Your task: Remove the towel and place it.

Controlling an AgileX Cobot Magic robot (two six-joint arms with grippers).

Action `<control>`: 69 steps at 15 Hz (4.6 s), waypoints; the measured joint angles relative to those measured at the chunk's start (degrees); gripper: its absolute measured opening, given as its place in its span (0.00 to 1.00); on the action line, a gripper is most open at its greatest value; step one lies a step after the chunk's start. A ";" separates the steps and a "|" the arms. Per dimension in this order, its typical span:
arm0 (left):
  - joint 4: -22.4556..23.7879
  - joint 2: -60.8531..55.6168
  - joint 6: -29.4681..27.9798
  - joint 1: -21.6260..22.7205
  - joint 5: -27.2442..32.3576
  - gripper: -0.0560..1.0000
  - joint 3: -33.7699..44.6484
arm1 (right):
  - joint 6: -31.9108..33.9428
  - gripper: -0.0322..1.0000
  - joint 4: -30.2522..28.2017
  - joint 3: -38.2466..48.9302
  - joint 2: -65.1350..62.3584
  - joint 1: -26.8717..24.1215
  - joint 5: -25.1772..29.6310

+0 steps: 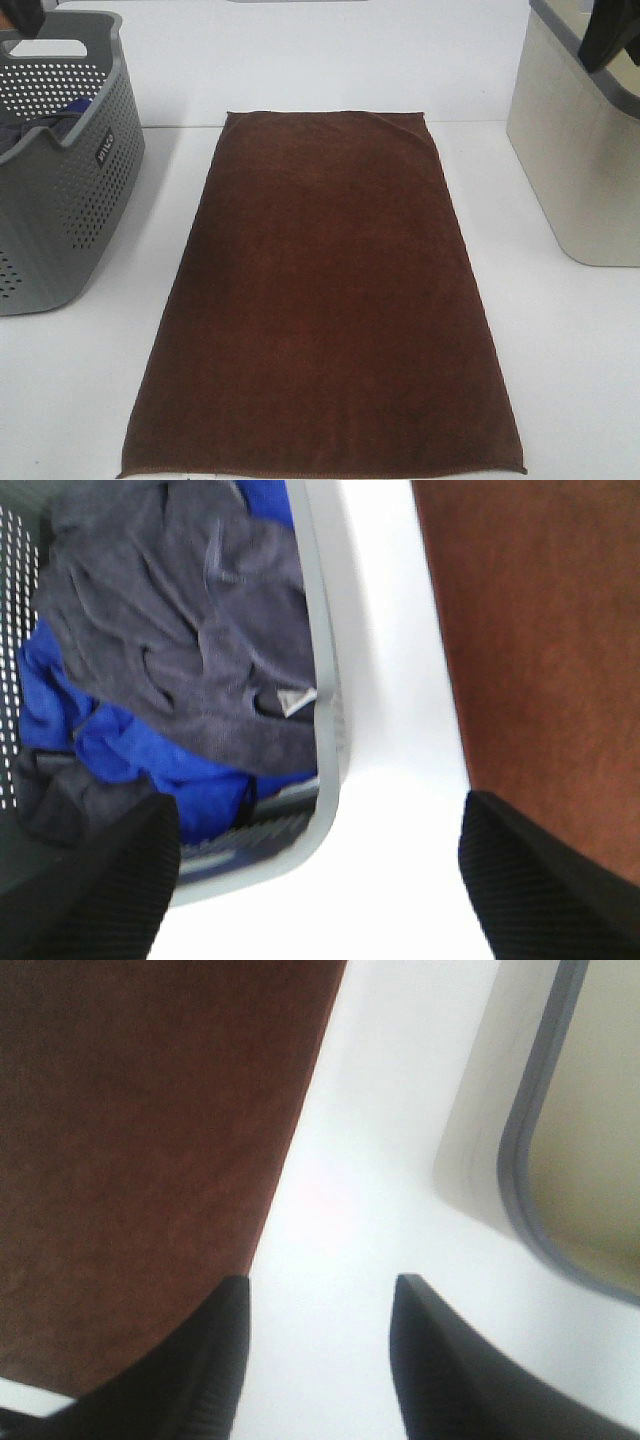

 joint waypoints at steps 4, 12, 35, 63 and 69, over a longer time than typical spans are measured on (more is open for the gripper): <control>-0.29 -14.09 -2.46 0.00 0.34 0.75 23.26 | 0.00 0.45 0.86 16.90 -7.16 0.00 0.06; -5.33 -45.15 -2.12 0.00 0.57 0.75 53.34 | 0.00 0.45 0.86 47.44 -27.50 0.00 -5.21; -16.33 -65.37 16.04 0.00 -9.28 0.75 59.19 | -7.16 0.45 3.90 56.38 -75.63 0.00 -8.54; -16.39 -86.97 15.99 20.00 -9.34 0.75 59.19 | -7.16 0.45 5.21 56.55 -87.89 -13.64 -8.42; -16.39 -86.97 15.99 20.00 -9.34 0.75 59.19 | -7.16 0.45 5.21 56.55 -87.89 -13.64 -8.42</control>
